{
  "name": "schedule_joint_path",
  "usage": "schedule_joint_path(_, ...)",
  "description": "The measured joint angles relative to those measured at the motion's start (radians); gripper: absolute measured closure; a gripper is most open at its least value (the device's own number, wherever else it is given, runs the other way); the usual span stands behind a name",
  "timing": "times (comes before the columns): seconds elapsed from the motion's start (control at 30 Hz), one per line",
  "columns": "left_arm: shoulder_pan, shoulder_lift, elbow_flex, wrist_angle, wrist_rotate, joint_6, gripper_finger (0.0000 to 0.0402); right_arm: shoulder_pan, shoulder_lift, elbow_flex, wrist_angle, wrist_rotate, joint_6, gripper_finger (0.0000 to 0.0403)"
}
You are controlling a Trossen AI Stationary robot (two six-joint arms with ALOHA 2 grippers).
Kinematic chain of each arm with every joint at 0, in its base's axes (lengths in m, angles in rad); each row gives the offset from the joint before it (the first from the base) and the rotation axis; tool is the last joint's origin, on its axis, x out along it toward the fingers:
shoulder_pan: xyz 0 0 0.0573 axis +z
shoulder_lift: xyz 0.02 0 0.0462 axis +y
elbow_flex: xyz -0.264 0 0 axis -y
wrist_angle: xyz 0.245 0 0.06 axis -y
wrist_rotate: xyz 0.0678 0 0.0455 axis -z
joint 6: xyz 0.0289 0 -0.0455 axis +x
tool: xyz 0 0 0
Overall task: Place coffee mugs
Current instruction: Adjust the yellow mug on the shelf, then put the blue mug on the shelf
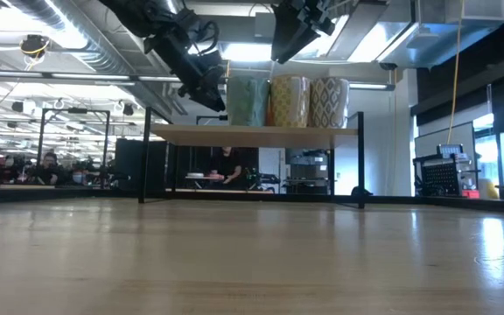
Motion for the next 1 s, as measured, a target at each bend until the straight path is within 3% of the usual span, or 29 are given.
schedule_joint_path(0.17,-0.005,-0.057,-0.001,-0.020,-0.002,-0.005,0.0284,0.000,0.000,0.000,0.000,0.000,0.000,0.0281)
schedule_joint_path(0.33,-0.024,-0.192,-0.001,-0.096,0.015,-0.026,0.0284,0.002,-0.005,0.003,-0.005,-0.003,0.000,0.0281)
schedule_joint_path(0.57,-0.111,-0.415,-0.007,-0.320,0.166,-0.026,0.0284,0.074,-0.110,0.016,-0.006,-0.088,0.002,0.0281)
schedule_joint_path(0.83,-0.255,-0.654,-0.168,-0.345,0.223,-0.102,0.0284,0.173,-0.188,0.015,-0.053,-0.150,0.128,0.0281)
schedule_joint_path(1.0,-0.363,-0.729,-0.260,-0.334,0.241,-0.186,0.0284,0.227,-0.211,-0.040,-0.075,-0.167,0.257,0.0281)
